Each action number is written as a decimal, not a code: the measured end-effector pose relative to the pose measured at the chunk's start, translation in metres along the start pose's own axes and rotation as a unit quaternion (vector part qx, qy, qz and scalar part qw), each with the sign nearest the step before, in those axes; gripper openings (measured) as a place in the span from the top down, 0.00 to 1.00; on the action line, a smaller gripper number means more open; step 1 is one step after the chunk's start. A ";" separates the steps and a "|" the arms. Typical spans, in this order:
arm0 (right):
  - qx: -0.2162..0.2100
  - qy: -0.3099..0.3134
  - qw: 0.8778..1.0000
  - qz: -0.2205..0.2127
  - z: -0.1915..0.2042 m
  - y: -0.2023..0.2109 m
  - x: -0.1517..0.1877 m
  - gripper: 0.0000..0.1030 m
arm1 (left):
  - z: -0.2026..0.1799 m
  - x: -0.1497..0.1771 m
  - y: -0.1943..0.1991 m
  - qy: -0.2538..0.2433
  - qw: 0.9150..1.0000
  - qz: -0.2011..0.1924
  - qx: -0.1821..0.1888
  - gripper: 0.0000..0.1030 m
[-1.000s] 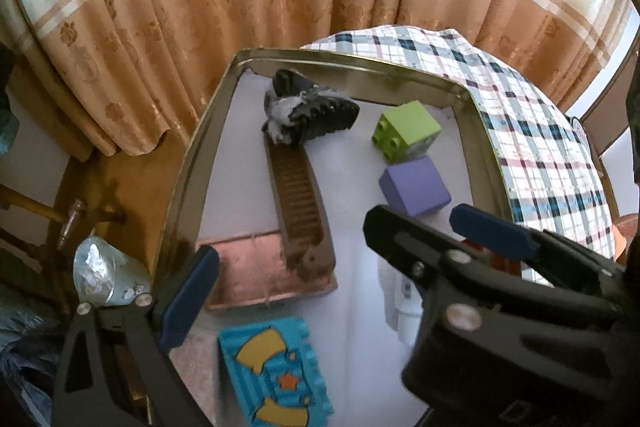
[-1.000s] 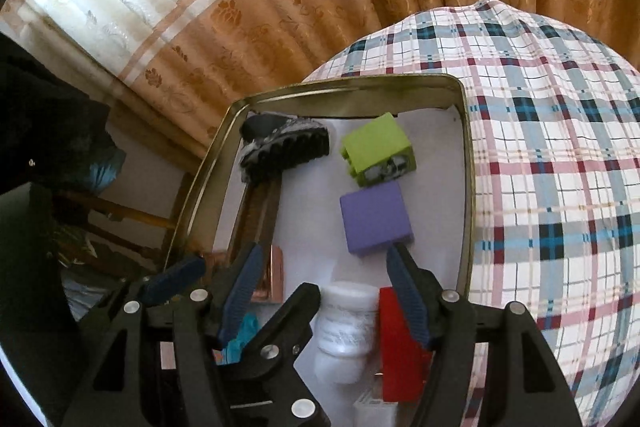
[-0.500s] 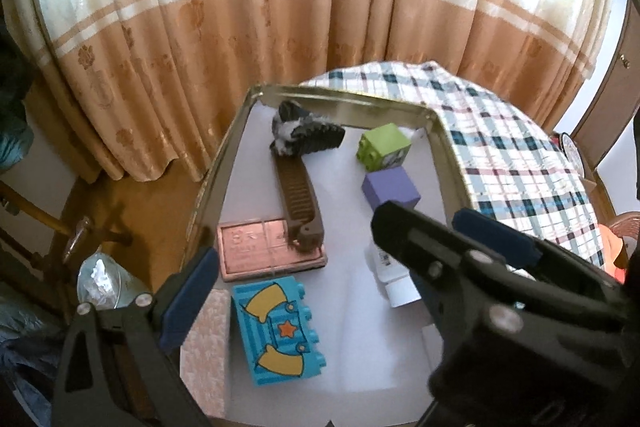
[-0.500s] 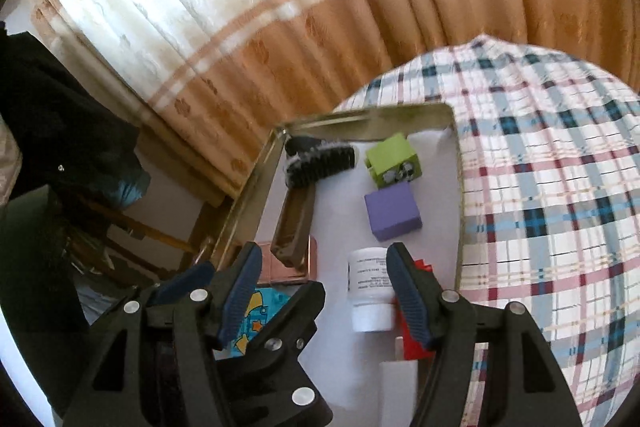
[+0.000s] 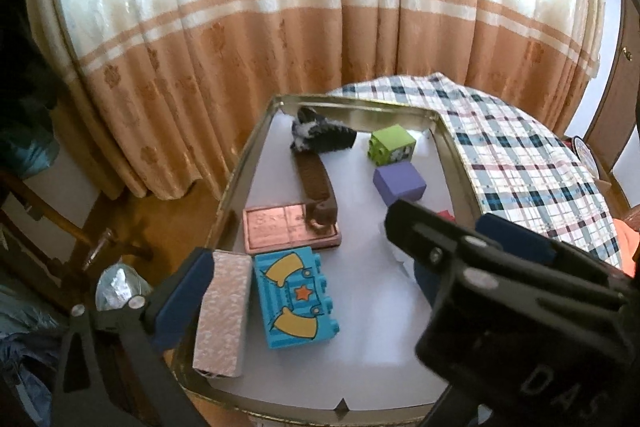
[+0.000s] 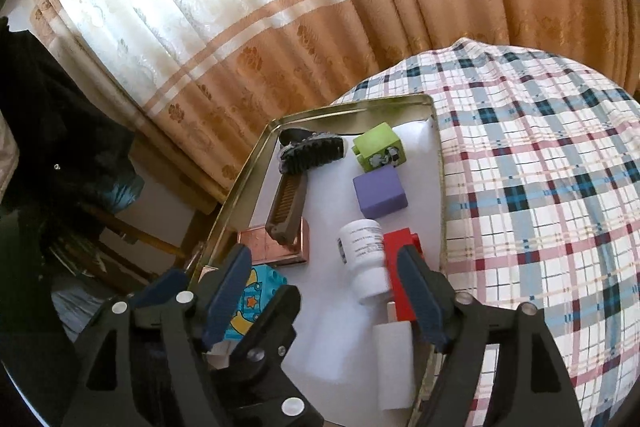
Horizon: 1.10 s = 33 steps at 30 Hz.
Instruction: Organize rigid objects
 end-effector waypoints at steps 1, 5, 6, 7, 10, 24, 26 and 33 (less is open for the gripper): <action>0.001 0.000 1.000 -0.003 0.000 0.002 0.000 0.24 | 0.001 0.000 0.002 0.002 1.000 -0.006 0.001 0.01; 0.012 0.001 1.000 -0.011 -0.002 0.009 0.005 0.22 | 0.003 0.002 0.006 0.014 1.000 -0.009 0.013 0.01; 0.012 0.000 1.000 -0.015 -0.001 0.012 0.006 0.22 | 0.004 0.003 0.007 0.018 1.000 -0.010 0.016 0.01; 0.011 -0.001 1.000 -0.019 -0.001 0.014 0.006 0.22 | 0.004 0.004 0.008 0.019 1.000 -0.010 0.018 0.01; 0.007 -0.002 1.000 -0.031 0.002 0.022 0.006 0.22 | 0.005 0.007 0.011 0.024 1.000 -0.007 0.017 0.01; 0.035 0.017 0.994 -0.102 0.010 0.063 0.002 0.22 | 0.020 0.006 0.030 0.056 0.998 -0.033 0.014 0.01; 0.045 0.028 0.992 -0.110 0.012 0.068 0.002 0.22 | 0.021 0.008 0.032 0.055 0.998 -0.034 0.013 0.01; 0.061 0.057 0.986 -0.142 0.023 0.089 0.003 0.20 | 0.028 0.007 0.046 0.060 0.997 -0.055 0.004 0.01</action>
Point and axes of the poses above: each gripper's, at about its wrist camera, not at the fingertips, and y roughly against the way its jaws point, z to its left, x to its underside, the point moved 10 cm from there along -y, roughly the way its jaws point, and after that the axes turned 14 degrees about -x, right-handed, at the moved point
